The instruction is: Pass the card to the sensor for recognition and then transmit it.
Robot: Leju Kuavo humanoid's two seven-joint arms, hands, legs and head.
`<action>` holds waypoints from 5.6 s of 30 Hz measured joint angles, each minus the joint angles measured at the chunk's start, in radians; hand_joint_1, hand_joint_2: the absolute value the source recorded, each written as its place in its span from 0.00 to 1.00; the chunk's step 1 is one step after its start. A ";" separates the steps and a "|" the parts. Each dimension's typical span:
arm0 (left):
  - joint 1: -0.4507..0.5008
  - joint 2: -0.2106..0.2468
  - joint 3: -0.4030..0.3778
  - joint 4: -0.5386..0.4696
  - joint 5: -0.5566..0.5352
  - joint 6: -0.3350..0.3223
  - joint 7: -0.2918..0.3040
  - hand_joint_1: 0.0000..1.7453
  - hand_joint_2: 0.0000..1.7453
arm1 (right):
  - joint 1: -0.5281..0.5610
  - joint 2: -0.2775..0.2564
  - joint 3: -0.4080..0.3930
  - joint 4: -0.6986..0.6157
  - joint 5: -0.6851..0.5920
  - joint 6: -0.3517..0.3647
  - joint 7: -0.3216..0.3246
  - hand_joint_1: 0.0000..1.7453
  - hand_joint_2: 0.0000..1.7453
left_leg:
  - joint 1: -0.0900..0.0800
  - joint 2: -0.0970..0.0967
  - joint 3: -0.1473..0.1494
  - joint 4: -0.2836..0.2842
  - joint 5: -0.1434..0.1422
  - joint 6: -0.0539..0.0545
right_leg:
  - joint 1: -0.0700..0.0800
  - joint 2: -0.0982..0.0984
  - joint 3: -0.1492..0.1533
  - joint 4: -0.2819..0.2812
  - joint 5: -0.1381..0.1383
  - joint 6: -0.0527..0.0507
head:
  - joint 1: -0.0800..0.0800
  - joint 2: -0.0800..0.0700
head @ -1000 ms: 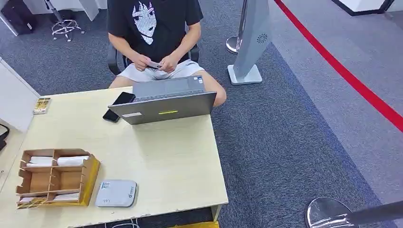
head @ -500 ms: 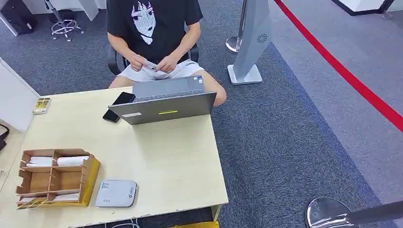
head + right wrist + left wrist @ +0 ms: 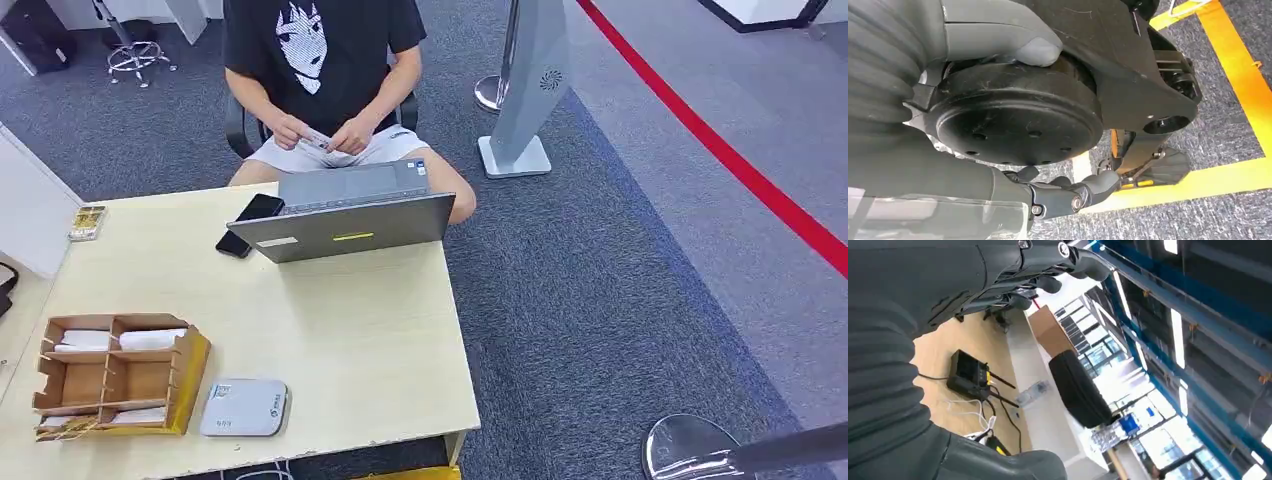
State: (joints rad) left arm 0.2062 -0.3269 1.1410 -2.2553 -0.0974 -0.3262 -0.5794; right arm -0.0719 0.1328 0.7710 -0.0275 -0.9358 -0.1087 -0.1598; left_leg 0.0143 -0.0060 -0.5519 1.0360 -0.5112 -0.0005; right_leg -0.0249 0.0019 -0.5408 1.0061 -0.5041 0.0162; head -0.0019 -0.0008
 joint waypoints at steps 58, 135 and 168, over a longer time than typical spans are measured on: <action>-0.334 1.097 -1.020 0.327 -0.841 0.216 0.697 0.00 1.00 | -0.016 -0.044 0.246 -0.069 -0.080 0.013 0.118 0.00 1.00 | 0.004 0.007 0.001 0.000 0.001 -0.001 | 0.003 0.008 -0.002 0.000 0.002 -0.002 | 0.000 0.000; 0.086 0.809 -1.460 0.361 -1.025 0.473 0.882 1.00 1.00 | -0.025 -0.048 0.273 -0.084 -0.138 0.008 0.169 0.00 1.00 | 0.005 0.007 0.002 0.000 0.000 -0.001 | 0.005 0.009 0.001 -0.001 0.002 -0.002 | 0.000 0.000; -0.014 0.730 -1.565 0.492 -1.084 0.462 0.864 1.00 1.00 | -0.032 -0.048 0.290 -0.086 -0.140 -0.003 0.191 0.00 1.00 | 0.006 0.007 0.006 0.000 0.000 -0.001 | 0.005 0.009 0.005 -0.002 0.002 -0.002 | 0.000 0.000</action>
State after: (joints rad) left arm 0.1919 0.4032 -0.4242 -1.7632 -1.1810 0.1362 0.2846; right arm -0.1037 0.0851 1.0609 -0.1137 -1.0761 -0.1118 0.0313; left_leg 0.0198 0.0011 -0.5457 1.0362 -0.5116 -0.0016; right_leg -0.0195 0.0111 -0.5362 1.0045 -0.5022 0.0137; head -0.0015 -0.0008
